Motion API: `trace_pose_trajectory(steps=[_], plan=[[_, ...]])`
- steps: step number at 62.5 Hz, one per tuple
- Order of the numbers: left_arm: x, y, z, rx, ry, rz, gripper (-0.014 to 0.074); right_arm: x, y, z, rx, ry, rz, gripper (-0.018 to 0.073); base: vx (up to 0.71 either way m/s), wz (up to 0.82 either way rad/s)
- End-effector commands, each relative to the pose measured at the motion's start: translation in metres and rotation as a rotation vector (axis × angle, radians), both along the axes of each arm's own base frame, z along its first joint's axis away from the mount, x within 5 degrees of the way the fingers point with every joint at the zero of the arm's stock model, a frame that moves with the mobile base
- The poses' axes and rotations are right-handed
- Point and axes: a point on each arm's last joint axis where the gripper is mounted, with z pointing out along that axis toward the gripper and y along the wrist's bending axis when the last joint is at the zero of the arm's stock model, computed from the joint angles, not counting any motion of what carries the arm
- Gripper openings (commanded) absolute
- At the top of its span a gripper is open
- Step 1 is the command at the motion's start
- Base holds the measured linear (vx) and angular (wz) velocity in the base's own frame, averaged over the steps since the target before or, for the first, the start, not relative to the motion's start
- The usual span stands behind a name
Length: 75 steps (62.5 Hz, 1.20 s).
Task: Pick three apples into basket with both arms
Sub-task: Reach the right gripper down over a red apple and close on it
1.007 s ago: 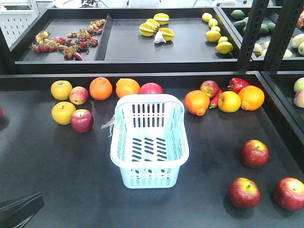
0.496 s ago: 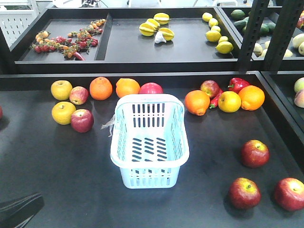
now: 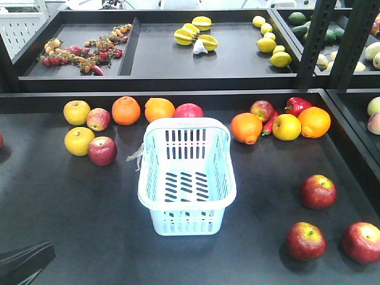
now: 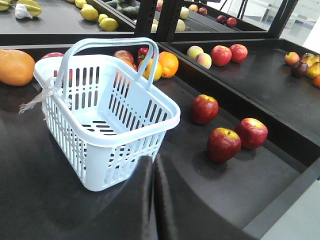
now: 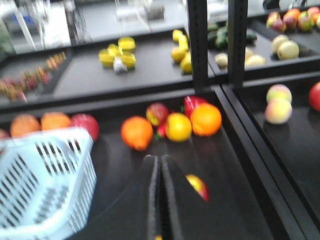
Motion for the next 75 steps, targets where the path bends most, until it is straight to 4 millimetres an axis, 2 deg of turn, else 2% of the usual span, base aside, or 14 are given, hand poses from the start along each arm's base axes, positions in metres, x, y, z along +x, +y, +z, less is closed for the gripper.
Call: trace_pose_trajectory(steps=[1, 6, 13, 20, 27, 31, 34, 35, 40, 61, 75], plan=[[0.002, 0.000, 0.010, -0.034, -0.016, 0.017, -0.0008, 0.018, 0.002, 0.007, -0.070, 0.027, 0.040, -0.0001, 0.00, 0.00], [0.002, 0.000, 0.010, -0.034, -0.016, 0.017, -0.0008, 0.038, 0.008, -0.003, -0.083, 0.159, 0.116, -0.0001, 0.00, 0.00], [0.002, 0.000, 0.010, -0.034, -0.016, 0.017, -0.0008, 0.066, 0.016, -0.012, -0.068, 0.258, 0.211, 0.0014, 0.00, 0.00], [0.002, 0.000, 0.010, -0.034, -0.016, 0.017, -0.0008, 0.094, 0.022, -0.025, -0.078, 0.368, 0.295, 0.0102, 0.00, 0.00], [0.002, 0.000, 0.010, -0.034, -0.016, 0.014, -0.0008, 0.122, 0.025, -0.047, -0.068, 0.492, 0.345, 0.0322, 0.00, 0.00], [0.002, 0.000, 0.010, -0.034, -0.015, 0.013, -0.0008, 0.133, 0.025, -0.059, -0.067, 0.550, 0.350, 0.0478, 0.00, 0.00], [0.002, 0.000, 0.010, -0.034, -0.015, 0.013, -0.0008, 0.139, 0.025, -0.066, -0.067, 0.586, 0.351, 0.0552, 0.00, 0.00], [0.002, 0.000, 0.010, -0.034, -0.015, 0.013, -0.0008, 0.143, 0.025, -0.069, -0.069, 0.601, 0.353, 0.0607, 0.00, 0.00], [0.002, 0.000, 0.010, -0.034, -0.015, 0.013, -0.0008, 0.153, 0.025, -0.082, -0.067, 0.647, 0.356, 0.0724, 0.00, 0.00], [0.002, 0.000, 0.010, -0.034, -0.016, 0.014, -0.0008, 0.204, 0.026, -0.105, -0.019, 0.812, 0.363, 0.0697, 0.00, 0.00], [0.002, 0.000, 0.010, -0.034, -0.016, 0.014, -0.0008, 0.230, 0.025, -0.145, -0.020, 0.966, 0.370, 0.0682, 0.00, 0.00]])
